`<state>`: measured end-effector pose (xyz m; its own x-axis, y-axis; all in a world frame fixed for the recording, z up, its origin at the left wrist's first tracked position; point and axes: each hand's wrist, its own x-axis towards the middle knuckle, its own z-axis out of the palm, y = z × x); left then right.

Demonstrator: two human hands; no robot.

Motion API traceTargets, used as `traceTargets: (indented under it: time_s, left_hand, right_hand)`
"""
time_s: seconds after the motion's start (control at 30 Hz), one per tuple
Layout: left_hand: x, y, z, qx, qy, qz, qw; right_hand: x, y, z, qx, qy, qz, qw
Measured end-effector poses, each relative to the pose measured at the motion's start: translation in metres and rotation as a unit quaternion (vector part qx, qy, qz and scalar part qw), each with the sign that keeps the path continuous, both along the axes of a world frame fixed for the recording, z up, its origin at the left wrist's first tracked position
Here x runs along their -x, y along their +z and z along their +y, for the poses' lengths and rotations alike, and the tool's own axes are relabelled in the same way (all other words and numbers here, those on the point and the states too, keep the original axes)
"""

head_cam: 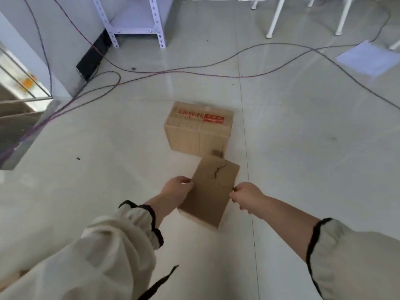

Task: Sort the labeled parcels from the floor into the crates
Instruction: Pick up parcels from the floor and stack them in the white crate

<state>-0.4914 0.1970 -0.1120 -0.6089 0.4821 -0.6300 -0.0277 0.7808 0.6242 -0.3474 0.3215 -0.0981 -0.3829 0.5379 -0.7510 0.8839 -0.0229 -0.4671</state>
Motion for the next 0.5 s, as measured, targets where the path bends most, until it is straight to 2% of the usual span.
traceTargets:
  time_s: [0.2,0.37,0.5]
  left_hand:
    - [-0.019,0.002,-0.016,-0.012,0.071,-0.097,0.993]
    - [-0.017,-0.012,-0.018,-0.019,0.110,-0.141,0.984]
    - [-0.022,-0.013,-0.027,-0.065,0.155,-0.178,0.970]
  right_hand:
    - [-0.020,0.004,-0.013,0.108,-0.023,0.034,0.993]
    - [-0.021,-0.005,-0.004,0.131,-0.052,0.057,0.988]
    - [-0.025,-0.008,-0.002,0.160,-0.092,0.066,0.981]
